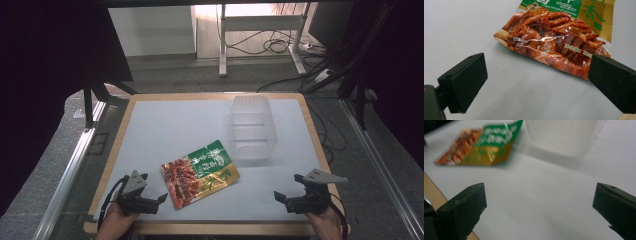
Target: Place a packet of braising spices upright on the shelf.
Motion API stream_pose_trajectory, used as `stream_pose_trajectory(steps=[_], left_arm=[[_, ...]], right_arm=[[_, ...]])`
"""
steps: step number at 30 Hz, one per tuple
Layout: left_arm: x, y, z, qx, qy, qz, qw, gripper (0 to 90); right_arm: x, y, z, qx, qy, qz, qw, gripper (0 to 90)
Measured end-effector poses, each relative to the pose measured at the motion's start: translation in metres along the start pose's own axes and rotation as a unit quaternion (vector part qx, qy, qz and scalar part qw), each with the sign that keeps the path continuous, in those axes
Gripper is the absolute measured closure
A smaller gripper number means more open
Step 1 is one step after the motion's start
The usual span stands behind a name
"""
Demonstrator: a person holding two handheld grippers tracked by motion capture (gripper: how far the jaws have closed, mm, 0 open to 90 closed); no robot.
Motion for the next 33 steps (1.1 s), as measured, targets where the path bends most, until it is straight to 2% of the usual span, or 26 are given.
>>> stream_pose_trajectory(steps=[1,5,6,7,8,9,10,11,13,18,24,33], left_arm=[[-0.0002,-0.0001,0.0000,0.001,-0.001,0.000,1.0000,2.6],[-0.0001,-0.0003,-0.0001,0.001,0.000,0.000,1.0000,2.6],[-0.0001,-0.0002,-0.0001,0.001,0.000,0.000,1.0000,2.6],[-0.0002,-0.0002,-0.0001,0.001,0.000,0.000,1.0000,2.6],[-0.0002,-0.0002,-0.0002,0.001,0.000,0.000,1.0000,2.6],[-0.0004,-0.0003,-0.0002,0.001,-0.002,0.000,1.0000,2.6],[-0.0004,-0.0003,-0.0002,0.001,-0.002,0.000,1.0000,2.6],[-0.0007,-0.0003,-0.0001,0.001,-0.003,0.000,1.0000,2.6],[-0.0006,-0.0002,-0.0001,0.001,-0.003,0.000,1.0000,2.6],[-0.0006,-0.0002,-0.0001,0.001,-0.002,0.000,1.0000,2.6],[-0.0009,-0.0003,-0.0001,0.001,-0.004,-0.001,1.0000,2.6],[-0.0011,-0.0002,-0.0001,0.000,-0.004,-0.001,1.0000,2.6]], right_arm=[[0.0046,0.0001,-0.0006,0.009,0.009,0.003,0.9999,0.0],[0.0117,0.0029,-0.0041,0.010,0.017,0.013,0.9997,0.0],[0.0120,0.0033,-0.0038,0.011,0.014,0.010,0.9998,0.0],[0.0111,0.0027,-0.0026,0.015,-0.002,0.008,0.9999,0.0],[0.0111,0.0027,-0.0026,0.015,-0.002,0.008,0.9999,0.0],[0.0108,0.0036,-0.0024,0.009,-0.016,0.005,0.9998,0.0],[0.0108,0.0036,-0.0024,0.009,-0.016,0.005,0.9998,0.0],[0.0109,0.0049,-0.0031,0.001,-0.030,0.006,0.9995,0.0],[0.0107,0.0060,-0.0037,-0.009,-0.038,0.002,0.9992,0.0],[0.0109,0.0079,-0.0049,-0.020,-0.047,0.000,0.9987,0.0],[0.0126,0.0073,-0.0046,-0.016,-0.045,0.000,0.9988,0.0],[0.0111,0.0094,-0.0045,-0.022,-0.059,-0.005,0.9980,0.0]])
Point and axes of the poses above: each handheld gripper's, and its own axes: y roughly forward along the jaws, z roughly out of its top, x roughly to its right, the point moved 3 cm from there along y, roughly forward along the jaws, and after that the axes turned 10 degrees about x, right-handed, at the moved point
